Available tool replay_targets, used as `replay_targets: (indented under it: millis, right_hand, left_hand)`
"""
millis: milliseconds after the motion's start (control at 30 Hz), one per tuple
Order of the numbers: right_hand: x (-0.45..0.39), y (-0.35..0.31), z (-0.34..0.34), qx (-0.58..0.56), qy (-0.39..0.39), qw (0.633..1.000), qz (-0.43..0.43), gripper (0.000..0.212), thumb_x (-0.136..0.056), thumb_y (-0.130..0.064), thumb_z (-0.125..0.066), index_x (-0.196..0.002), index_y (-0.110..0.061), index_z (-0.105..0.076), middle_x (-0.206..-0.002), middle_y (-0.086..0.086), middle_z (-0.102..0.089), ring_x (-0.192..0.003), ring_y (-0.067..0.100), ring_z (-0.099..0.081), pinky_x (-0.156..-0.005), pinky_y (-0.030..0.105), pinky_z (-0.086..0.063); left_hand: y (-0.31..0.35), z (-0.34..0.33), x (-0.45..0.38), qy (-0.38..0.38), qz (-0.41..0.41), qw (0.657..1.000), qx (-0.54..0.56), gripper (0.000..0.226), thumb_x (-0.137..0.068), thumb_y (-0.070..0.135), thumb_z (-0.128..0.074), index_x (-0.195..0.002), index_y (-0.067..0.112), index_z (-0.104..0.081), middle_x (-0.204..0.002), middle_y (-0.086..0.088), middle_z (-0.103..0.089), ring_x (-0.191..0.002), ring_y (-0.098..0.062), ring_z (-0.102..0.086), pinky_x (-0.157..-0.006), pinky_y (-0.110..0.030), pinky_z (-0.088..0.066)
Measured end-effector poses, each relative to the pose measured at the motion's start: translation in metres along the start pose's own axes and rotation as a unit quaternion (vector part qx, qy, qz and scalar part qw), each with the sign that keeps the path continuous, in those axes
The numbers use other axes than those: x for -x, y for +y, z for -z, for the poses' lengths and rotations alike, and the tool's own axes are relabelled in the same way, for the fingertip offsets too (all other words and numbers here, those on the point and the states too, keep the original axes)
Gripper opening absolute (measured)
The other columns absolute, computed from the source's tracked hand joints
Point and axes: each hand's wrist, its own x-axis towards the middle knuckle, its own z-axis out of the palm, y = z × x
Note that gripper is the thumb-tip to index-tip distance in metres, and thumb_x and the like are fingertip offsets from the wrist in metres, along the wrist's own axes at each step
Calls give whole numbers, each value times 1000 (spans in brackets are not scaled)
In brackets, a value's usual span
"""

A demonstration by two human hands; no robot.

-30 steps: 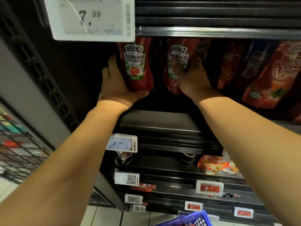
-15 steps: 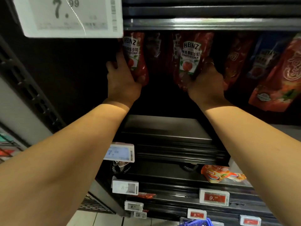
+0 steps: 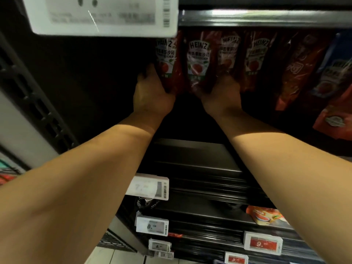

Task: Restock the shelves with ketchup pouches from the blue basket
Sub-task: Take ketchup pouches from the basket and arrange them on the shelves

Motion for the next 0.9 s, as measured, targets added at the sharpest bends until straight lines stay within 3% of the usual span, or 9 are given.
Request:
replay_targets:
  millis: [233, 467, 600, 700, 767, 900]
  right_hand:
    - [-9, 3, -8, 21, 9, 1000, -3, 50, -91, -17, -70, -138, -12, -54, -137, 10, -61, -129, 27, -55, -89, 15, -33]
    - [-2, 6, -2, 12, -4, 999, -33, 55, -91, -22, -74, -141, -12, -54, -138, 10, -62, -130, 24, -55, -88, 9, -31]
    - [8, 8, 10, 59, 20, 996, -61, 41, -91, -28, -70, -129, -11, -63, -130, 10, -66, -123, 27, -61, -84, 14, -36]
    - [27, 8, 26, 103, 40, 991, -80, 34, -89, -18, -65, -121, -7, -66, -124, 13, -68, -118, 34, -62, -92, 25, -47]
    - [45, 9, 39, 101, 68, 987, -101, 30, -87, -14, -64, -116, -5, -66, -120, 15, -69, -116, 37, -62, -92, 28, -45]
    - [91, 6, 66, 108, 30, 985, -128, 35, -87, -19, -69, -120, -11, -65, -122, 8, -67, -115, 28, -62, -79, 10, -32]
  left_hand:
    - [3, 0, 1, 6, 8, 1000, -16, 83, -86, 38, -75, -152, 15, -30, -147, -20, -41, -131, -39, -48, -104, -45, -46]
    - [2, 3, 5, -1, 18, 1000, 5, 81, -85, 36, -77, -151, 16, -35, -145, -19, -44, -130, -37, -50, -103, -40, -45]
    - [1, 8, 11, 16, 16, 999, 31, 81, -83, 36, -79, -148, 9, -39, -143, -18, -48, -129, -33, -51, -103, -37, -45]
    - [0, 14, 17, 19, -6, 998, 53, 59, -86, 34, -74, -132, 3, -53, -127, -18, -61, -117, -32, -60, -94, -32, -49]
    - [1, 19, 24, 6, -31, 998, 51, 42, -89, 30, -70, -120, 3, -60, -118, -18, -66, -110, -34, -63, -86, -28, -46]
    - [5, 27, 42, -54, -82, 991, 90, 22, -86, 12, -66, -106, 4, -67, -108, -19, -71, -108, -38, -64, -97, -40, -48]
